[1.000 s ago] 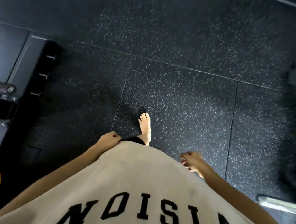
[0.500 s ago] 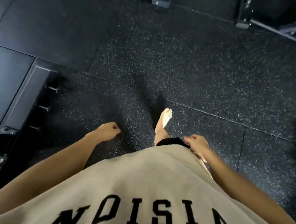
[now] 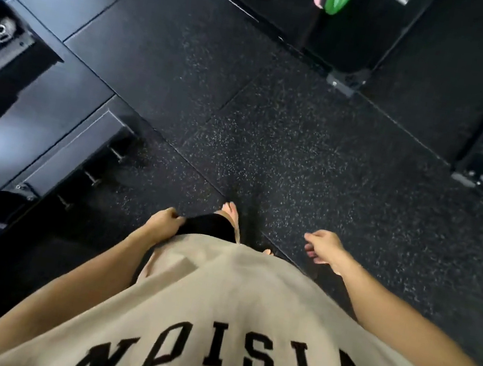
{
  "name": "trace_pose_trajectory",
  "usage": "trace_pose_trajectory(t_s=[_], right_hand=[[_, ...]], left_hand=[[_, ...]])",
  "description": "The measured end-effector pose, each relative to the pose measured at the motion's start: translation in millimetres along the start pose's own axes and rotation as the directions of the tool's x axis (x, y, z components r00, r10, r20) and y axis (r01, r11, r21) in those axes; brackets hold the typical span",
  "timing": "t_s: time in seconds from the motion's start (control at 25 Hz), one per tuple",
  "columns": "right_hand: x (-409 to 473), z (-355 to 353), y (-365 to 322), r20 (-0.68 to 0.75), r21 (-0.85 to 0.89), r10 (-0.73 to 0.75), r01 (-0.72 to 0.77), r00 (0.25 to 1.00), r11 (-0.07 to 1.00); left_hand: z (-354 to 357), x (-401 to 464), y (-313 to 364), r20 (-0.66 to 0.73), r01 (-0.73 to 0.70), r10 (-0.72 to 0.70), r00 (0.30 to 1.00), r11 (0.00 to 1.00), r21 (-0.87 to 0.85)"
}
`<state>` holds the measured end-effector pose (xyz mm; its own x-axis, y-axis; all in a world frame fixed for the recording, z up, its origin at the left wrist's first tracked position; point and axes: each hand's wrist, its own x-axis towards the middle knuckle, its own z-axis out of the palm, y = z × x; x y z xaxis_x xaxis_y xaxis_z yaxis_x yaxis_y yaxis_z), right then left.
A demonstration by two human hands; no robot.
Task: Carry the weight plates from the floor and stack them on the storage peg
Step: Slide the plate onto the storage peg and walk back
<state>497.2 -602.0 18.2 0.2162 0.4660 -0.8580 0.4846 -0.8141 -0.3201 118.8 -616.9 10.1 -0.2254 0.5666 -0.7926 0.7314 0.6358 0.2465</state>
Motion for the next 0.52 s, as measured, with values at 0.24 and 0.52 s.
trace_pose_trajectory(t_s=[0.24, 0.52], right_hand=[[94.2, -25.1, -172.6, 0.04, -0.191, -0.009, 0.017, 0.999, 0.981], [162.5, -25.3, -433.0, 0.051, -0.339, -0.26, 0.262, 0.964, 0.904]], left_hand=[[-83.6, 112.9, 67.6, 0.119, 0.048, -0.049, 0.992, 0.999, 0.011], [-276.1, 223.1, 139.8, -0.005, 0.036, -0.037, 0.999, 0.979, -0.2]])
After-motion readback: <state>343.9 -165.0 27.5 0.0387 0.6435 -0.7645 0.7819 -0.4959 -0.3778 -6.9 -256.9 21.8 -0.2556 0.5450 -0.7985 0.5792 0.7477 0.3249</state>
